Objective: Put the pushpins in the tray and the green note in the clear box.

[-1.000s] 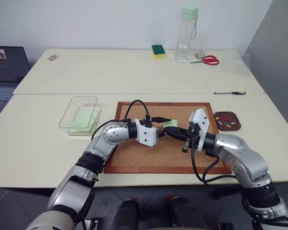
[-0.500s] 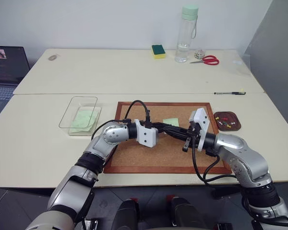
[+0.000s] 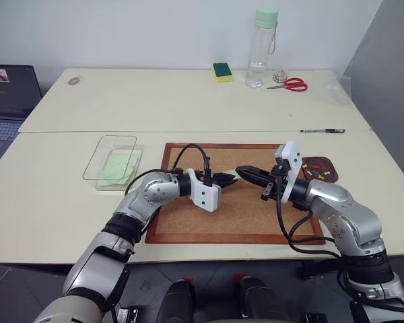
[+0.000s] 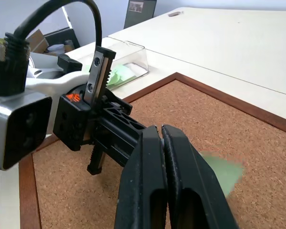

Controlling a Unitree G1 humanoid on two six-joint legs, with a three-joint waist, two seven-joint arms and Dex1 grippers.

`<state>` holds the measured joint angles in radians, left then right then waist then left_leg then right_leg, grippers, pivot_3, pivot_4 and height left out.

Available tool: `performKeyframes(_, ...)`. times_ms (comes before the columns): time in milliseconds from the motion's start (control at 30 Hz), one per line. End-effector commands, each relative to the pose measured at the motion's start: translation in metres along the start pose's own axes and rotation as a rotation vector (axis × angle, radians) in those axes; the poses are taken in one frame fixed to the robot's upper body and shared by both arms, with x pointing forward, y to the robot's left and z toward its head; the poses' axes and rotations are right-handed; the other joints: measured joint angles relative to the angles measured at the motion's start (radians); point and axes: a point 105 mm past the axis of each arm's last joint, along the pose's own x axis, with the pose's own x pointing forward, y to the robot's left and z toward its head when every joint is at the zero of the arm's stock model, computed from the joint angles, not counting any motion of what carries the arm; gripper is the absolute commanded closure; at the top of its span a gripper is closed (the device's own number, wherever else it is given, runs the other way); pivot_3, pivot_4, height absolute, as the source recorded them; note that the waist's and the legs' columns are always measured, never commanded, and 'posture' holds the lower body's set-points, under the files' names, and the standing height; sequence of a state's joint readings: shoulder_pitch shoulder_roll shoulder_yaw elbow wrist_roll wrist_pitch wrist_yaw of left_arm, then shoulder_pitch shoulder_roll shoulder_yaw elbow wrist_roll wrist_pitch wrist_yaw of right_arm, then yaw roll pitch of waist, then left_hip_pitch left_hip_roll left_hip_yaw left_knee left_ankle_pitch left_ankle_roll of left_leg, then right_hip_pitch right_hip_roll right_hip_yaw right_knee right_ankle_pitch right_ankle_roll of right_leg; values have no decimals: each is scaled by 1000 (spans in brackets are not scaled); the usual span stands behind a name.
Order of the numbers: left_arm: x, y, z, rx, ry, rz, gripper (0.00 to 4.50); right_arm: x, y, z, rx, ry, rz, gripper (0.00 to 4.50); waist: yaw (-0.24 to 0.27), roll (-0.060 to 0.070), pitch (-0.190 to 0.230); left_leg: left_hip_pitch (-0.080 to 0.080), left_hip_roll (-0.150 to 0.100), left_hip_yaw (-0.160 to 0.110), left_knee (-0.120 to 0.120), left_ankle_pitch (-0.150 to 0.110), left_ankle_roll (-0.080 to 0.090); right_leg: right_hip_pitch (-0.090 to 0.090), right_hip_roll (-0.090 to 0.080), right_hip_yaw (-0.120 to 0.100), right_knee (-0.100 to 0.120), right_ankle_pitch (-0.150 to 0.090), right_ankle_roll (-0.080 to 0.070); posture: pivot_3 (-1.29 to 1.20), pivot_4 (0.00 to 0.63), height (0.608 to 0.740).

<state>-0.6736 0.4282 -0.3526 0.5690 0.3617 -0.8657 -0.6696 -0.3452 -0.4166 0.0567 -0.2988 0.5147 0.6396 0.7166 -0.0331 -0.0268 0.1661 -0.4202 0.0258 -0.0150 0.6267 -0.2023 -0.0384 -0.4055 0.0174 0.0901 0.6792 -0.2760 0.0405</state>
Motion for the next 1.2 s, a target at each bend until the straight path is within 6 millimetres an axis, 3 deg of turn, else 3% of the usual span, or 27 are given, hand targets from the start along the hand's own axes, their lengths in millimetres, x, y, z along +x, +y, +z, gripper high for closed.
performKeyframes(33,1,9,0,49,5,17,4486,-1,0,13,-27,-39,7,4500,0,0,0,0,0,0,0,0,0,0,0,0,0,0,0,0,150,740)
performKeyframes(400,2,13,-4,179,35,7,4486,1,0,10,-43,-14,11,4500,0,0,0,0,0,0,0,0,0,0,0,0,0,0,0,0,150,740)
performKeyframes(467,2,15,-4,172,38,27,4486,-1,-8,13,-63,-32,-38,4500,0,0,0,0,0,0,0,0,0,0,0,0,0,0,0,0,150,740)
performKeyframes(567,3,20,-3,114,33,86,4486,-7,-37,24,-102,-80,-202,4500,0,0,0,0,0,0,0,0,0,0,0,0,0,0,0,0,150,740)
performKeyframes(667,6,24,3,-34,7,150,4486,-21,-74,28,-139,-104,-448,4500,0,0,0,0,0,0,1,0,0,0,0,0,1,0,0,0,150,740)
performKeyframes(800,14,30,26,-508,-121,236,4486,-60,-122,17,-202,-44,-815,4500,1,0,0,0,1,1,0,0,0,0,-1,0,1,0,0,0,150,740)
performKeyframes(867,15,33,37,-667,-171,222,4486,-73,-132,13,-208,-26,-898,4500,1,0,0,-2,1,0,1,0,0,-1,-2,0,1,0,0,0,150,740)
performKeyframes(1000,16,32,53,-823,-207,148,4486,-90,-142,7,-199,-9,-999,4500,-4,1,0,-2,0,-1,1,0,0,-1,-1,0,1,0,0,0,150,740)
performKeyframes(1200,16,28,61,-912,-191,99,4486,-103,-150,-6,-104,24,-1080,4500,-18,1,0,1,0,1,1,0,0,0,0,2,2,0,0,0,150,740)
